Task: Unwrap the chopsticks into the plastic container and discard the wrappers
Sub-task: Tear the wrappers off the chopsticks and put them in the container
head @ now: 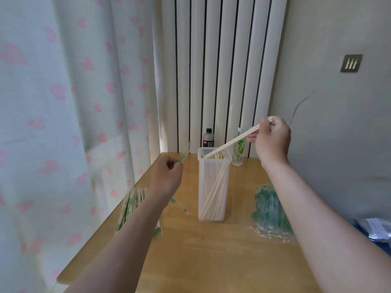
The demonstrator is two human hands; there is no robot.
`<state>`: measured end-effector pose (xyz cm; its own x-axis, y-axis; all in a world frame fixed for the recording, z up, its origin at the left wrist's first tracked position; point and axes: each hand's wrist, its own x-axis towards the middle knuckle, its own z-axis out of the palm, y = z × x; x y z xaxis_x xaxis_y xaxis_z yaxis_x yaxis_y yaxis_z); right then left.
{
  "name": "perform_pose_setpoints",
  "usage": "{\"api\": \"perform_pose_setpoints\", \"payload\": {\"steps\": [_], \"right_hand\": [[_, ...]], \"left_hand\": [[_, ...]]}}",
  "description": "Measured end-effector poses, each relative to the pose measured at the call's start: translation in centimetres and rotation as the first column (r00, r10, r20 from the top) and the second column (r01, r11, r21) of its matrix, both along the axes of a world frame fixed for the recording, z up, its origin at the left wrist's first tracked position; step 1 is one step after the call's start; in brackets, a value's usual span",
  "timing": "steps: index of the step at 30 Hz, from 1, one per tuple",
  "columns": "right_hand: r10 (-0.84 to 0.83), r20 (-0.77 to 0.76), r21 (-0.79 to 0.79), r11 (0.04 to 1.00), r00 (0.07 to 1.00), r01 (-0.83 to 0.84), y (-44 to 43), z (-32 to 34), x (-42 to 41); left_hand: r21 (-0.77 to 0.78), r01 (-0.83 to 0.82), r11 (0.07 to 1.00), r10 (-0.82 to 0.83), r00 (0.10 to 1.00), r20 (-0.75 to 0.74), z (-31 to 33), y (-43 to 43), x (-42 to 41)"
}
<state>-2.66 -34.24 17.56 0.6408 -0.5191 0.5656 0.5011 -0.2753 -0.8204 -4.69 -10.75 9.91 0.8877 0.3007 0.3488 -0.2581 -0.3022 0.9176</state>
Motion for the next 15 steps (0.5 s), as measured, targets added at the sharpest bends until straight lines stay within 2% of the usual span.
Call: {"api": "perform_pose_setpoints", "payload": {"steps": [5,10,15], "right_hand": [[0.021,-0.101,-0.334,0.941,0.995,-0.054,1.8,-2.4,1.0],[0.022,-0.141,-0.511,0.855,0.99,-0.092,3.0,-4.4,1.5],[-0.013,-0.183,-0.676,0.728,0.983,-0.117,3.1,-5.5,2.5]], "left_hand": [[-0.003,0.012,1.0,-0.012,1.0,-0.029,-0.8,-0.4,0.1],[0.023,0.03,0.999,-0.029,0.999,-0.041,-1.3,-0.8,-0.3],[0.039,0.041,0.998,-0.039,0.999,-0.037,-1.7,-0.9,-0.3]]}}
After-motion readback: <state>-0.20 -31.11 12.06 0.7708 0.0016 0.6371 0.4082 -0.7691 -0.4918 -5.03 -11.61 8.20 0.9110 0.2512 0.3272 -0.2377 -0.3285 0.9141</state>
